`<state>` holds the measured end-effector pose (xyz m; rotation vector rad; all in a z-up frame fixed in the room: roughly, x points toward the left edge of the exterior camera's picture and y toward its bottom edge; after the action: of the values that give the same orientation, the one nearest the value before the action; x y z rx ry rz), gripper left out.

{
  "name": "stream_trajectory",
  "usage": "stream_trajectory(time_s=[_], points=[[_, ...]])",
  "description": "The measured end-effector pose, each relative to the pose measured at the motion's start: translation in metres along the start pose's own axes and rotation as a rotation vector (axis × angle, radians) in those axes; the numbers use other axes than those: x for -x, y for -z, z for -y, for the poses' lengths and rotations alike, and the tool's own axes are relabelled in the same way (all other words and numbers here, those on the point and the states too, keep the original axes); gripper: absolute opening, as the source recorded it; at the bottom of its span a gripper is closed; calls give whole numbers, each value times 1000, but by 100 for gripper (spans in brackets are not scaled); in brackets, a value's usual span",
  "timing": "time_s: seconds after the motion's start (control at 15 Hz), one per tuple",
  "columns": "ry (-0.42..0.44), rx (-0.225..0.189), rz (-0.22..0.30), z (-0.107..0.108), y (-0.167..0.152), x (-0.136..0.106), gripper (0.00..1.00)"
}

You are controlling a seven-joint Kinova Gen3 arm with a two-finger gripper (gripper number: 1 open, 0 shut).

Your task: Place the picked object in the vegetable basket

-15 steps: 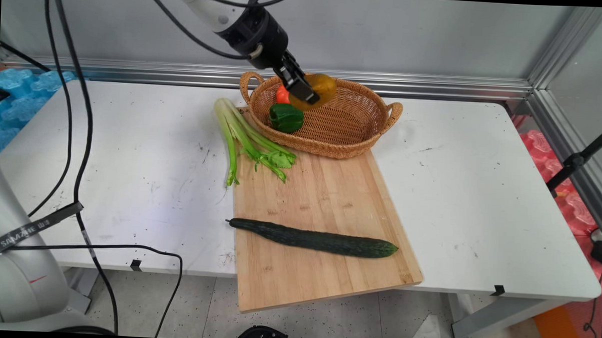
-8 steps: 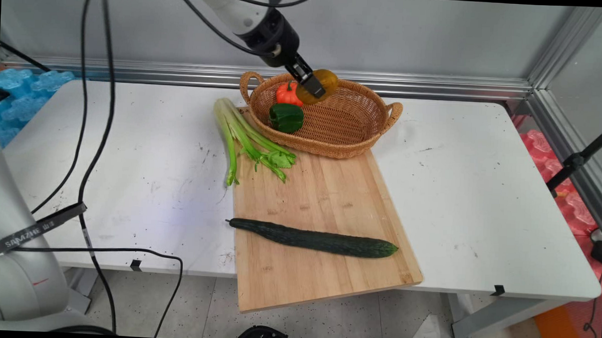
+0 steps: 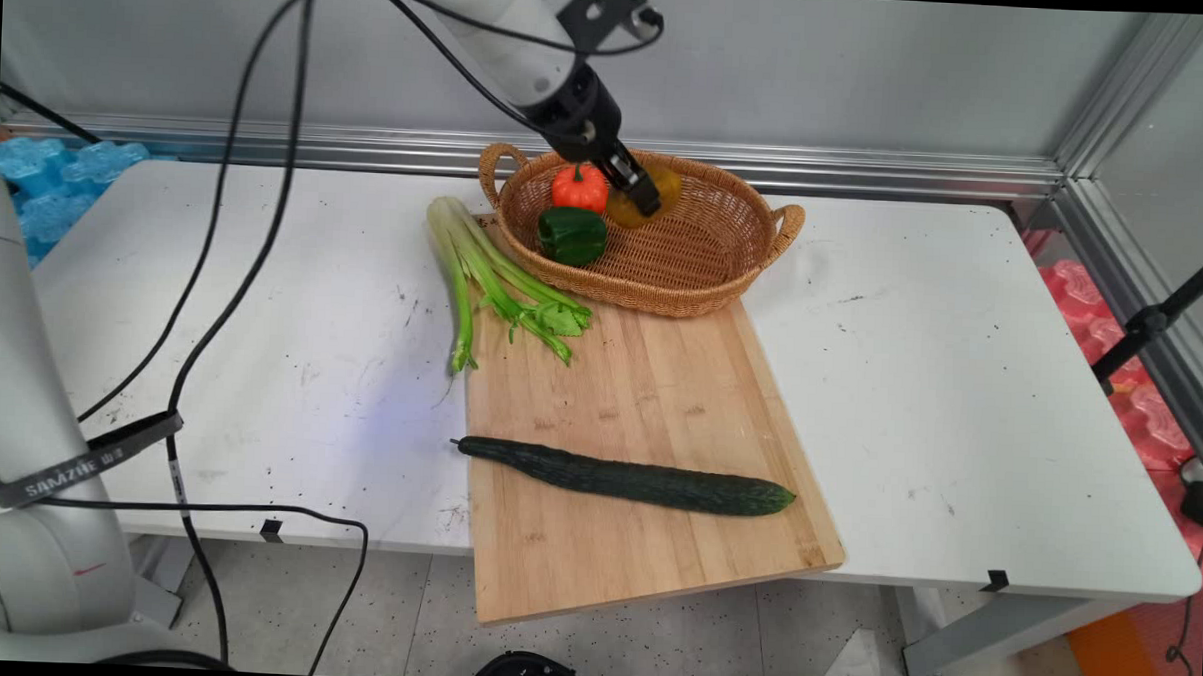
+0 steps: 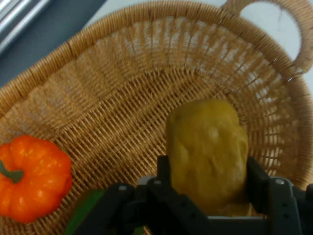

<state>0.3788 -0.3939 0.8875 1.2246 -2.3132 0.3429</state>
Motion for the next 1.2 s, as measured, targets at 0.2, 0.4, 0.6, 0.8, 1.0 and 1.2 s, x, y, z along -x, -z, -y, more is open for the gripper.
stream_trajectory(time_s=[0.2, 0.4, 0.6, 0.8, 1.0, 1.2], points=[[10, 4, 25, 4, -25, 0, 0], [19, 11, 50, 8, -49, 1, 0], [15, 22, 74, 9, -68, 2, 0], [9, 33, 96, 11, -84, 4, 0], [5, 41, 113, 13, -95, 6, 0], [-2, 43, 124, 15, -102, 8, 0]])
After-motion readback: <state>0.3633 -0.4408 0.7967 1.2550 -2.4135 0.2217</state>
